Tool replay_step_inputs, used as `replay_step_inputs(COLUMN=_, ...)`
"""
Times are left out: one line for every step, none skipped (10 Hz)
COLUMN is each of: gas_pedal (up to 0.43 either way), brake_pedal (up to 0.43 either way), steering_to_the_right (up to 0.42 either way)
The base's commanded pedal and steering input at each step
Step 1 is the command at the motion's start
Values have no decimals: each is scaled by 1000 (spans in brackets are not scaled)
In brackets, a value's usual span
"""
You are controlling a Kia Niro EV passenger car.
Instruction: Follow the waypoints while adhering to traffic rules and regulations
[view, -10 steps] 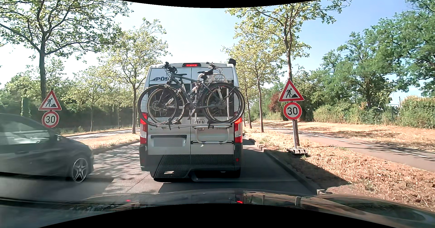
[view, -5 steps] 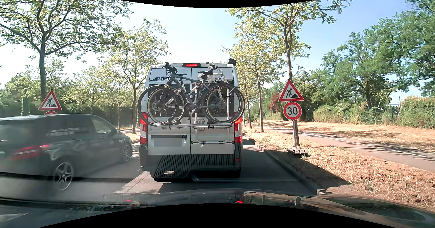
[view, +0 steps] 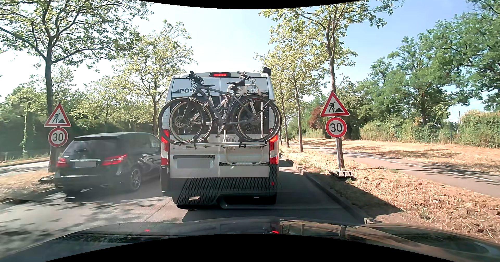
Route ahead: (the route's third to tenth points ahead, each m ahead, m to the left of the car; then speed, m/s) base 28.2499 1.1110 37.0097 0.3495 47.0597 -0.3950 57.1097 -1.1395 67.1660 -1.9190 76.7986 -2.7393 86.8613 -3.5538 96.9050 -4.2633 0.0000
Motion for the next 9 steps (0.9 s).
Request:
replay_step_inputs(gas_pedal=0, brake_pedal=165, steering_to_the_right=-11)
replay_step_inputs(gas_pedal=0, brake_pedal=165, steering_to_the_right=-11)
replay_step_inputs(gas_pedal=0, brake_pedal=171, steering_to_the_right=-11)
replay_step_inputs(gas_pedal=0, brake_pedal=171, steering_to_the_right=-11)
replay_step_inputs(gas_pedal=0, brake_pedal=171, steering_to_the_right=-11)
replay_step_inputs(gas_pedal=0, brake_pedal=171, steering_to_the_right=-11)
replay_step_inputs(gas_pedal=0, brake_pedal=165, steering_to_the_right=-11)
replay_step_inputs(gas_pedal=0, brake_pedal=171, steering_to_the_right=-11)
replay_step_inputs(gas_pedal=0, brake_pedal=165, steering_to_the_right=-11)
